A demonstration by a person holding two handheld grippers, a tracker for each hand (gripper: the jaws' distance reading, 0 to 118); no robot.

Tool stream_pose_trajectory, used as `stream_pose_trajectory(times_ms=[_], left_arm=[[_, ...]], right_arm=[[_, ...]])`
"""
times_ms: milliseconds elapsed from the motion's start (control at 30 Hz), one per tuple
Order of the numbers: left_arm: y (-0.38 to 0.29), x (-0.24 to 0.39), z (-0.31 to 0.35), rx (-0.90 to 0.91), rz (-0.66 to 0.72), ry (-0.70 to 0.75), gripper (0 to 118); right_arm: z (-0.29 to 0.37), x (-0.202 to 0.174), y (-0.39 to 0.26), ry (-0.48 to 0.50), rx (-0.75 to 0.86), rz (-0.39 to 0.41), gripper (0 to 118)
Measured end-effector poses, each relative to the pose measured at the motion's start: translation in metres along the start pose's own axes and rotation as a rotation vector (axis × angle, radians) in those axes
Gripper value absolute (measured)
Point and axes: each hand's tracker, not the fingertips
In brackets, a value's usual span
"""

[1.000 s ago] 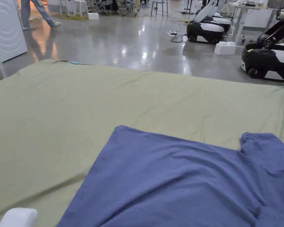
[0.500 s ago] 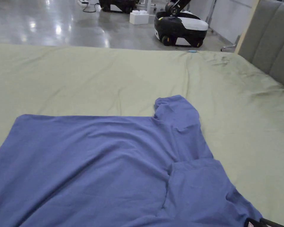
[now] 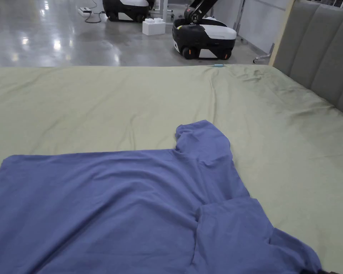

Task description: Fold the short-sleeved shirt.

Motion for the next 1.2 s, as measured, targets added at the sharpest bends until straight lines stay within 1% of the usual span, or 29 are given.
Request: stream_pose_trajectory(times_ms=[33,133,200,267,367,433,567,633,733,800,833,867,933,967,1000,1033,1067,1100,1133,1167,1200], left_arm=[[0.009,0.001,-0.002,0.023,-0.011,0.007,4],[0.052,0.016,-0.012,0.086,-0.096,0.011,4],[0.078,0.033,-0.024,0.163,-0.172,0.064,4],[0.1,0.049,-0.044,0.196,-0.259,0.165,4],[0.122,0.066,-0.077,0.191,-0.268,0.172,4],[0.133,0.07,-0.098,0.17,-0.277,0.188,4],[0.142,0.065,-0.133,0.106,-0.272,0.217,4],[0.14,0.06,-0.144,0.075,-0.258,0.224,4],[0.128,0.049,-0.158,0.046,-0.252,0.222,4],[0.119,0.046,-0.157,0.106,-0.259,0.203,5],[0.118,0.045,-0.156,0.115,-0.258,0.197,15],[0.12,0.043,-0.152,0.108,-0.251,0.18,23],[0.124,0.034,-0.136,0.109,-0.186,0.107,25],[0.126,0.032,-0.124,0.092,-0.141,0.082,25],[0.124,0.029,-0.108,0.091,-0.1,0.076,25],[0.12,0.026,-0.091,0.121,-0.083,0.076,29],[0.11,0.023,-0.069,0.18,-0.075,0.072,34],[0.104,0.023,-0.056,0.213,-0.088,0.073,46],[0.094,0.022,-0.043,0.223,-0.098,0.071,74],[0.083,0.019,-0.033,0.205,-0.102,0.067,91],[0.072,0.017,-0.026,0.16,-0.105,0.031,91]], right_arm=[[0.002,-0.001,0.008,0.012,0.033,-0.003,14],[0.0,-0.01,0.047,0.054,0.08,0.041,14],[-0.009,-0.022,0.073,0.04,0.116,0.067,14],[-0.027,-0.032,0.095,0.029,0.147,0.095,14],[-0.061,-0.046,0.122,0.001,0.153,0.108,14],[-0.087,-0.05,0.134,-0.032,0.13,0.1,14],[-0.134,-0.043,0.144,-0.079,0.071,0.068,14],[-0.152,-0.036,0.142,-0.129,0.024,0.062,14],[-0.17,-0.027,0.134,-0.125,-0.028,0.029,14],[-0.178,-0.022,0.126,-0.108,-0.045,0.004,15],[-0.181,-0.019,0.123,-0.089,-0.038,-0.016,24],[-0.18,-0.016,0.12,-0.065,-0.009,-0.044,39],[-0.164,-0.008,0.119,-0.045,0.08,-0.12,55],[-0.15,-0.004,0.117,-0.013,0.127,-0.154,62],[-0.131,-0.002,0.113,0.058,0.19,-0.178,79],[-0.112,0.001,0.107,0.108,0.253,-0.194,88],[-0.092,0.001,0.097,0.126,0.288,-0.187,91],[-0.082,0.0,0.09,0.124,0.285,-0.169,94],[-0.067,-0.004,0.079,0.118,0.267,-0.145,95],[-0.059,-0.007,0.068,0.108,0.213,-0.097,94],[-0.055,-0.01,0.056,0.091,0.145,-0.055,93]])
